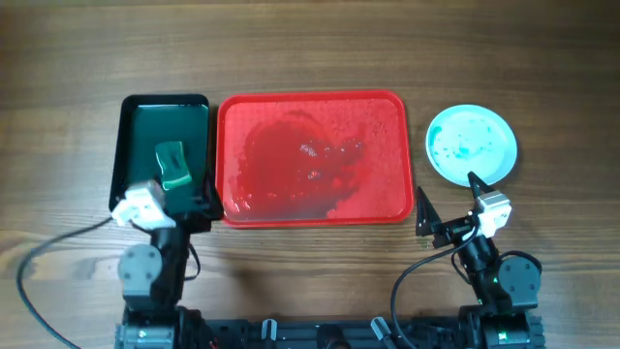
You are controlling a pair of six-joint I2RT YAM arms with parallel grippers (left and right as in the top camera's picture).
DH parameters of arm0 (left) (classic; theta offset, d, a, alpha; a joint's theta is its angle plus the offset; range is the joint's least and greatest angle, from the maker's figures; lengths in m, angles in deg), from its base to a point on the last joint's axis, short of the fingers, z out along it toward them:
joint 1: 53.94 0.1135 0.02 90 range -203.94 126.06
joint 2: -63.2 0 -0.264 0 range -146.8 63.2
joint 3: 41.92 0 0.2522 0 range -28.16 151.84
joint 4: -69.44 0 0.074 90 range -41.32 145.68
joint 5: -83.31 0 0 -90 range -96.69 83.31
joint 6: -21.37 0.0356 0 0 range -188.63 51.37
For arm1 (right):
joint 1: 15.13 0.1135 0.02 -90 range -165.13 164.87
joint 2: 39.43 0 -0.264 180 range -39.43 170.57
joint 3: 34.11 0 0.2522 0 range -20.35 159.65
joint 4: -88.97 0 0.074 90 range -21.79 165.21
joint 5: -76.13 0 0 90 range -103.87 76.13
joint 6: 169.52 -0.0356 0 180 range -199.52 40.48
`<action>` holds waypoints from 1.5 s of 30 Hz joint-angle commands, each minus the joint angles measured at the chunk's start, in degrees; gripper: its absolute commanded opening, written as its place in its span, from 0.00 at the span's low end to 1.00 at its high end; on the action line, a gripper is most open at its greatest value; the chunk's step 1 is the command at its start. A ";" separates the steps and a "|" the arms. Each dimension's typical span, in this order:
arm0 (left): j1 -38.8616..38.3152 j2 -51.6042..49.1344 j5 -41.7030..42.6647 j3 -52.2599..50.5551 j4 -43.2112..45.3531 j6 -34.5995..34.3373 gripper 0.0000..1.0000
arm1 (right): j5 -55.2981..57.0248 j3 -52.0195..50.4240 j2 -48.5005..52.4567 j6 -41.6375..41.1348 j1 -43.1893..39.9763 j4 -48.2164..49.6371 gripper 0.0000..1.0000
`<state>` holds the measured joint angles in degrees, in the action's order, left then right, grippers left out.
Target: Clean dirty plates on tray and stack at the side
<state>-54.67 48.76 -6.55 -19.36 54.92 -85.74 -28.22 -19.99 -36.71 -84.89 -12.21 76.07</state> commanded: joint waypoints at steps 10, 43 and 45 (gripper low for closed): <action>0.63 14.03 -1.79 -6.19 -5.53 0.33 1.00 | 0.31 -0.07 -0.28 -0.79 0.24 0.26 1.00; 0.74 14.27 0.46 -8.48 -3.54 0.31 1.00 | 0.31 -0.07 -0.28 -0.81 0.24 0.26 1.00; 0.74 14.27 0.46 -8.48 -3.54 0.31 1.00 | 0.31 -0.07 -0.28 -0.79 0.24 0.26 1.00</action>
